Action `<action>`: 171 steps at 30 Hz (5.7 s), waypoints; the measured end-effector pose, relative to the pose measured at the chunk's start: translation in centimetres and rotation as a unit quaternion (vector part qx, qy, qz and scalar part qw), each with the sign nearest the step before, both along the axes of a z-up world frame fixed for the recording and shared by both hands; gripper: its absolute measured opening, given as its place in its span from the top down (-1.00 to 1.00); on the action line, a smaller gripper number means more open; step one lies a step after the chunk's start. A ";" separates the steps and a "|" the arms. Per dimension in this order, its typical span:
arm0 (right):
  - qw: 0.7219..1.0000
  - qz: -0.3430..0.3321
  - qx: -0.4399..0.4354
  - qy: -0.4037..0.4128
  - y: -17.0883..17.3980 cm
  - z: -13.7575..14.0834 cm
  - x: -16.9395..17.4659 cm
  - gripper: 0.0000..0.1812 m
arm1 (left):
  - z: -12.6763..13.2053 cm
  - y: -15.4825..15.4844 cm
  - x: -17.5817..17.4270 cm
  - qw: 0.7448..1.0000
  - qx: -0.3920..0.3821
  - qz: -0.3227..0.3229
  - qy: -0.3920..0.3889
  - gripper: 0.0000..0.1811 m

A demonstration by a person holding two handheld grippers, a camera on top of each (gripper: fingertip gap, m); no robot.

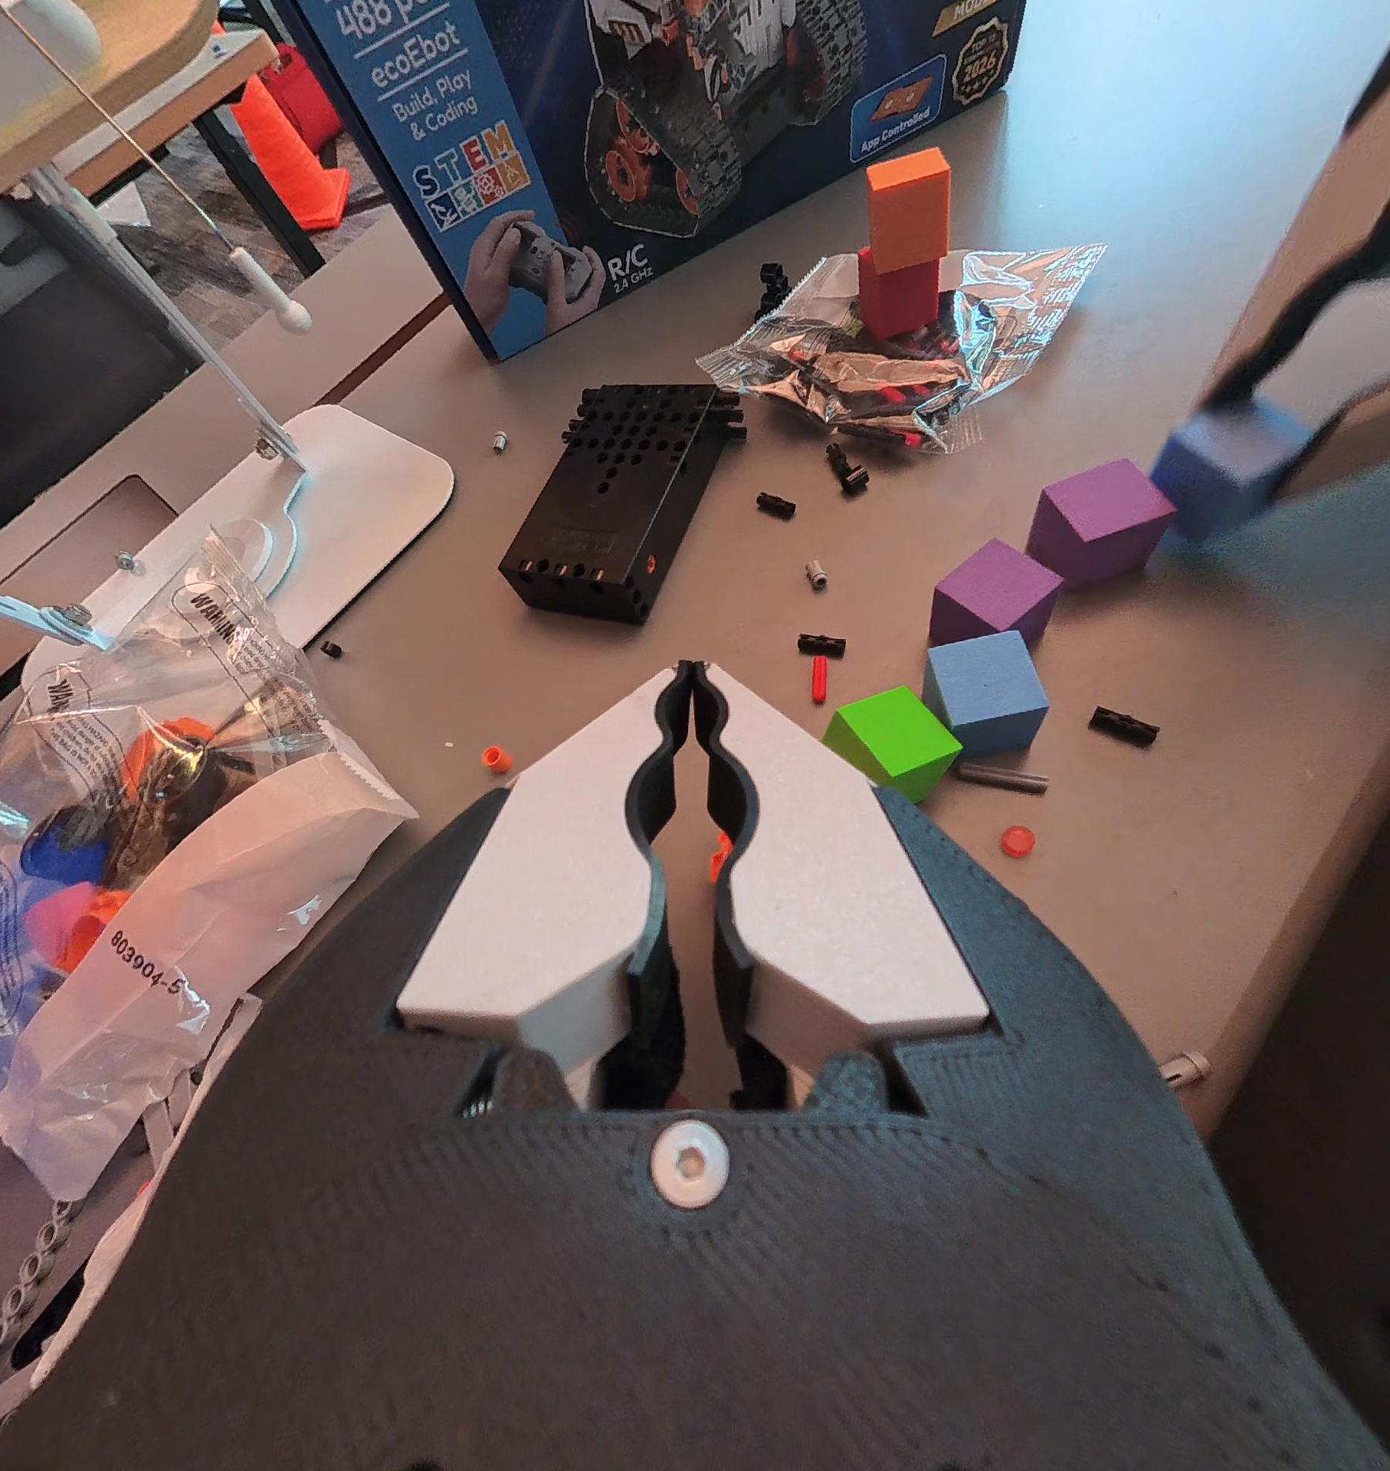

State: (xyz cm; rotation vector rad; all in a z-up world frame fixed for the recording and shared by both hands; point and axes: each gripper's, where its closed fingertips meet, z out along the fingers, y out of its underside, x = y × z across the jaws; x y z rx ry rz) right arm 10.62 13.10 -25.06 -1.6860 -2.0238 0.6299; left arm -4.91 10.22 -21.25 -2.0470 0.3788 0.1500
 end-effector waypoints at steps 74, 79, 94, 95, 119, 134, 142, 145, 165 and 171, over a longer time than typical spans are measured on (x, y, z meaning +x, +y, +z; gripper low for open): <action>0.992 -0.109 -0.020 0.055 14.0 8.9 -4.6 0.73 | 0.1 0.2 -0.1 1.000 0.002 -0.001 -0.010 1.00; 0.993 -0.113 -0.012 0.037 14.2 8.1 -4.5 0.64 | 0.1 0.1 0.0 1.000 0.001 -0.002 -0.009 1.00; 0.997 0.044 0.019 0.054 -0.4 5.0 -7.2 0.47 | 0.4 0.1 -0.1 1.000 0.006 -0.001 -0.011 1.00; 0.998 0.045 0.019 0.038 -0.6 3.6 -7.3 0.47 | 0.4 0.1 -0.1 1.000 0.007 -0.001 -0.010 1.00; 0.993 -0.112 0.002 0.027 14.2 11.9 -3.4 0.72 | 0.7 0.1 0.1 1.000 0.012 -0.004 -0.016 1.00; 0.994 -0.101 -0.017 0.045 13.7 11.1 -4.2 0.58 | 0.5 0.2 0.2 1.000 0.009 -0.005 -0.015 1.00; 0.995 0.016 0.036 0.087 3.4 12.2 -6.3 0.50 | 0.8 0.2 -0.1 1.000 0.015 0.001 -0.021 1.00; 0.996 0.066 0.020 0.057 -2.0 8.1 -7.6 0.47 | 0.7 0.2 -0.1 1.000 0.014 0.002 -0.020 1.00; 0.992 -0.070 0.068 0.085 5.6 13.1 -6.3 0.69 | 0.9 0.2 -0.1 1.000 0.019 0.002 -0.022 1.00; 0.989 -0.129 0.027 0.061 13.4 16.2 -3.9 0.68 | 1.0 0.1 -0.2 1.000 0.019 0.003 -0.023 1.00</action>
